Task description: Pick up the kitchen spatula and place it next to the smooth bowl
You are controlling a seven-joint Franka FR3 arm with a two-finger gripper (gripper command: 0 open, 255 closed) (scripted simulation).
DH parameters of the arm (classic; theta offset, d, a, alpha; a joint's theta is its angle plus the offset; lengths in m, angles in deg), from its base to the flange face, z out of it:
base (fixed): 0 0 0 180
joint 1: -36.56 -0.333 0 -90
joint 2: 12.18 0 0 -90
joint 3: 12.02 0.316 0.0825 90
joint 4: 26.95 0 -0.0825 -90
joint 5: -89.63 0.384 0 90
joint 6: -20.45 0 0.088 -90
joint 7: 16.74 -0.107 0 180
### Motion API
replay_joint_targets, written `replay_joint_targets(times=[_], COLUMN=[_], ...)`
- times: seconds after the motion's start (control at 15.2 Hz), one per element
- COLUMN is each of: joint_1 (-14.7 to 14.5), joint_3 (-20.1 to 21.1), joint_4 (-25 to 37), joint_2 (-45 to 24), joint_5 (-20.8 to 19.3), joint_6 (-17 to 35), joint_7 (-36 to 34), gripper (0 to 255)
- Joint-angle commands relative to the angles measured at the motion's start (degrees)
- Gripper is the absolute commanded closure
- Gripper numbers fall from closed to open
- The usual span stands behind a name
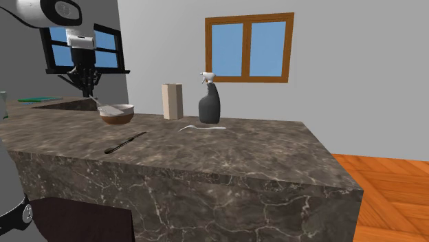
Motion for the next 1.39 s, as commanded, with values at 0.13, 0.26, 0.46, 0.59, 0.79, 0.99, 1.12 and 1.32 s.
replay_joint_targets(times=[0.13,0.26,0.46,0.59,0.79,0.99,1.12,1.32], joint_1=[1.1,2.2,4.8,5.8,6.3,7.0,7.6,8.7], joint_3=[6.6,10.3,16.7,18.8,20.2,21.8,23.0,25.0], joint_4=[5.0,7.6,12.1,12.5,10.8,9.2,8.2,6.7], joint_2=[-3.7,-5.8,-9.4,-10.4,-10.9,-11.7,-12.3,-13.3], joint_5=[0.3,0.0,-1.3,-1.7,-1.5,-1.4,-1.4,-1.5], joint_6=[1.1,1.7,2.7,3.7,6.1,8.5,10.2,12.7], joint_7=[-6.4,-9.6,-14.8,-15.9,-15.8,-15.8,-15.8,-16.0], gripper=[255,255,255,255,255,255,255,255])
